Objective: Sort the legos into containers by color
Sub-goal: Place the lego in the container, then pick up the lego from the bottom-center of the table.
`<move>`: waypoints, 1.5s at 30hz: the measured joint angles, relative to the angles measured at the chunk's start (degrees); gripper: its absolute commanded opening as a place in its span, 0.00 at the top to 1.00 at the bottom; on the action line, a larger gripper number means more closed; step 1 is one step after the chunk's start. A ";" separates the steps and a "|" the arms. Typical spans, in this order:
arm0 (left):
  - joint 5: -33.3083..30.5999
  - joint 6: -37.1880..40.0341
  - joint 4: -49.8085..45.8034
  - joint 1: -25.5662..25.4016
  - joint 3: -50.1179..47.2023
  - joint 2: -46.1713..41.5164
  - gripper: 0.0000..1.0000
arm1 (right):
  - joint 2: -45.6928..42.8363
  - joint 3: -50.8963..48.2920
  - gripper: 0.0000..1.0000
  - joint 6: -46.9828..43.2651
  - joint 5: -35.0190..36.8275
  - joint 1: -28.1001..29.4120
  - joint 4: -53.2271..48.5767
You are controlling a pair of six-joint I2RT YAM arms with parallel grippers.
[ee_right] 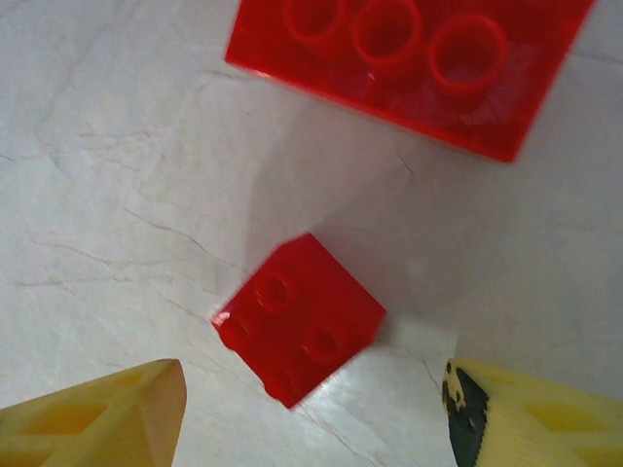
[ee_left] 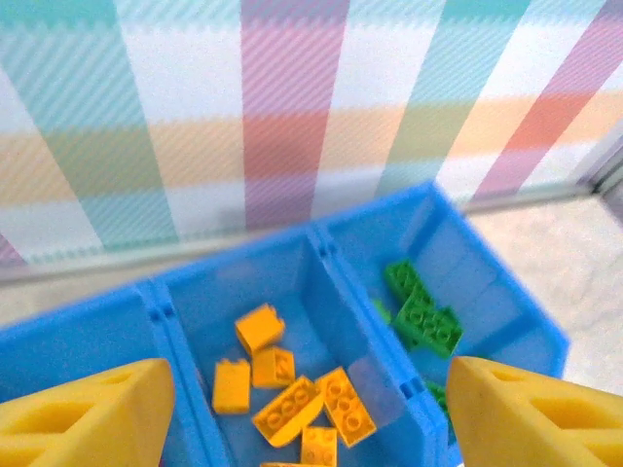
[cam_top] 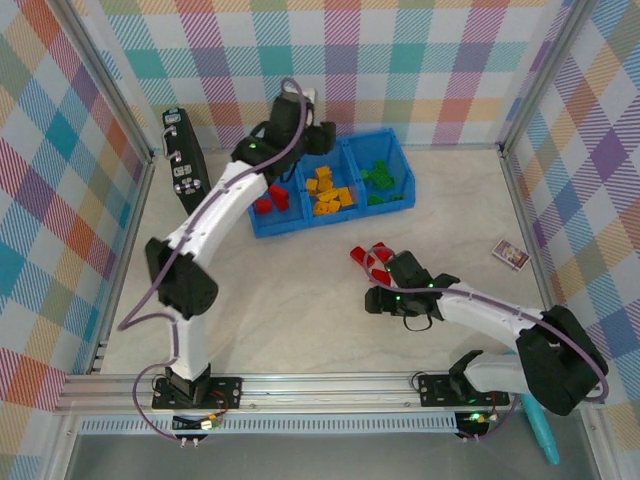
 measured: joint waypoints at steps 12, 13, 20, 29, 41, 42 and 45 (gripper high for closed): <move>-10.84 9.22 6.58 0.02 -13.68 -22.49 0.16 | 10.75 6.73 0.37 -0.26 2.05 1.36 -1.31; -12.13 9.66 7.02 0.02 -15.34 -24.63 0.15 | 11.69 7.74 0.37 -0.28 2.78 1.70 -2.45; -19.78 11.15 8.90 0.02 -23.12 -39.63 0.13 | 17.38 13.60 0.45 -1.36 9.01 5.42 -9.57; -27.23 11.58 4.70 0.07 -28.96 -54.25 0.12 | 20.72 18.10 0.55 -3.19 11.43 7.17 -14.40; -33.44 11.61 -8.57 0.07 -36.06 -68.61 0.09 | 26.47 49.48 0.56 -15.63 11.52 7.58 -24.28; -33.97 11.65 -9.51 0.07 -36.46 -69.29 0.09 | 27.98 54.01 0.56 -17.05 11.69 7.54 -24.48; -35.08 12.09 -10.99 0.07 -37.99 -70.60 0.09 | 34.34 68.08 0.56 -22.05 12.00 7.52 -24.46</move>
